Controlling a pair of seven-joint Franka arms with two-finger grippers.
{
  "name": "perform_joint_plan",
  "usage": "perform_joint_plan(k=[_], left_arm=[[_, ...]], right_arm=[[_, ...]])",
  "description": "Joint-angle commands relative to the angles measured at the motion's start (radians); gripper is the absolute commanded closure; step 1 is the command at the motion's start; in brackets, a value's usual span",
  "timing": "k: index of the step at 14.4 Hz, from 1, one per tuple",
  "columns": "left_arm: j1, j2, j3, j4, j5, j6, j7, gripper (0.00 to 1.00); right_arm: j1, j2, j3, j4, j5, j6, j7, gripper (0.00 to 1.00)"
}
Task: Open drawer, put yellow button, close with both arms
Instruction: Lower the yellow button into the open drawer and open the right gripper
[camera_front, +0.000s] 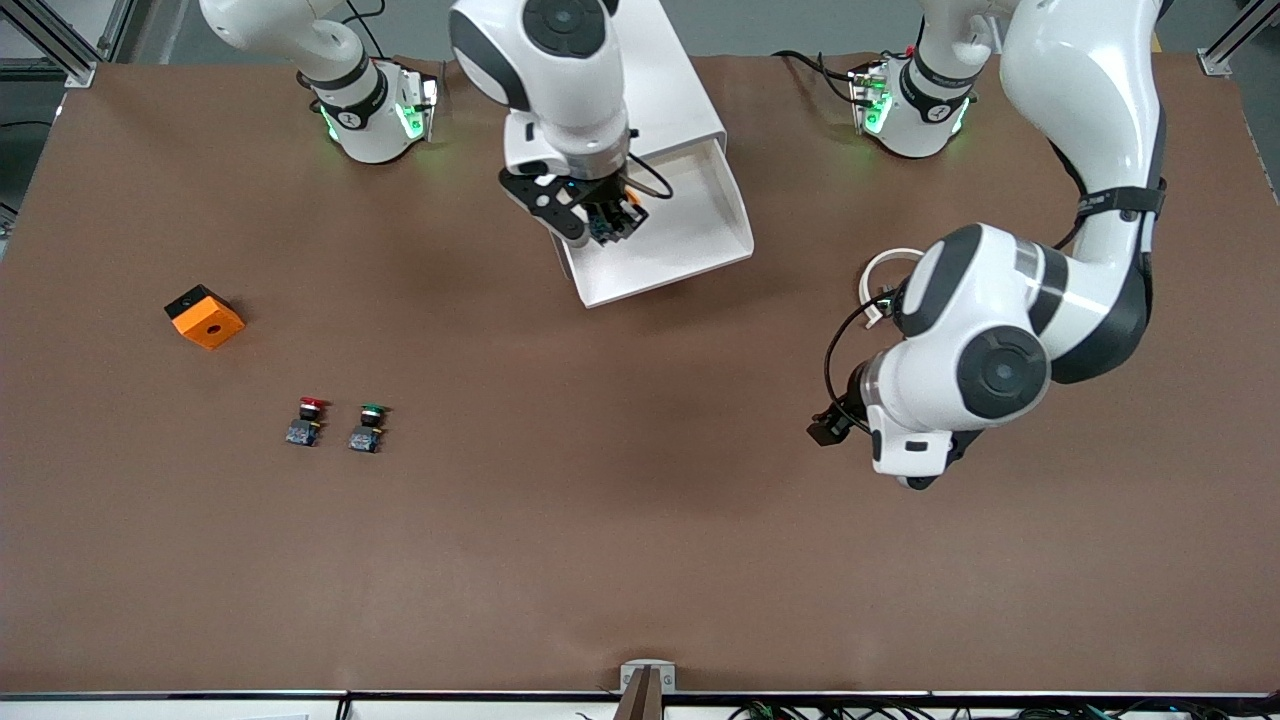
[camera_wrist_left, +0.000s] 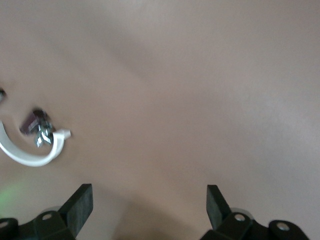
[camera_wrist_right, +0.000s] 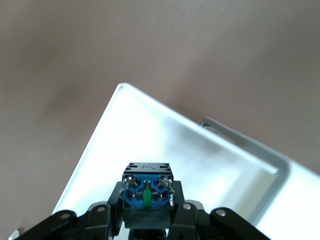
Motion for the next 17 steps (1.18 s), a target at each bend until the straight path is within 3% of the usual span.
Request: perform_joint_plan(k=[1,7,10,11,12,17], left_arm=[[-0.055,-0.018,0.013,-0.012,0.086,0.058,0.011,0.0],[-0.084,-0.032,-0.007,-0.015,0.089,0.126,0.017,0.0],[-0.083,-0.033,-0.05,-0.018,0.088,0.17,0.074,0.0],[-0.083,-0.032,-0.056,-0.029,0.089,0.194,0.074,0.0],[-0.086,-0.032,-0.062,-0.035,0.092,0.221,0.074,0.0],[-0.104,-0.018,-0.073,-0.047,0.092,0.238,0.076,0.0]], right_arm=[[0.056,0.095,-0.013,0.106,-0.041,-0.017,0.093,1.0],[0.128,0.135,-0.013,0.121,-0.079,0.006,0.225,1.0],[0.145,0.15,-0.013,0.15,-0.079,0.004,0.259,0.97],[0.144,0.153,-0.013,0.153,-0.077,0.004,0.259,0.35],[0.145,0.161,-0.014,0.16,-0.082,0.004,0.258,0.0],[0.136,0.169,-0.016,0.207,-0.099,-0.005,0.191,0.0]])
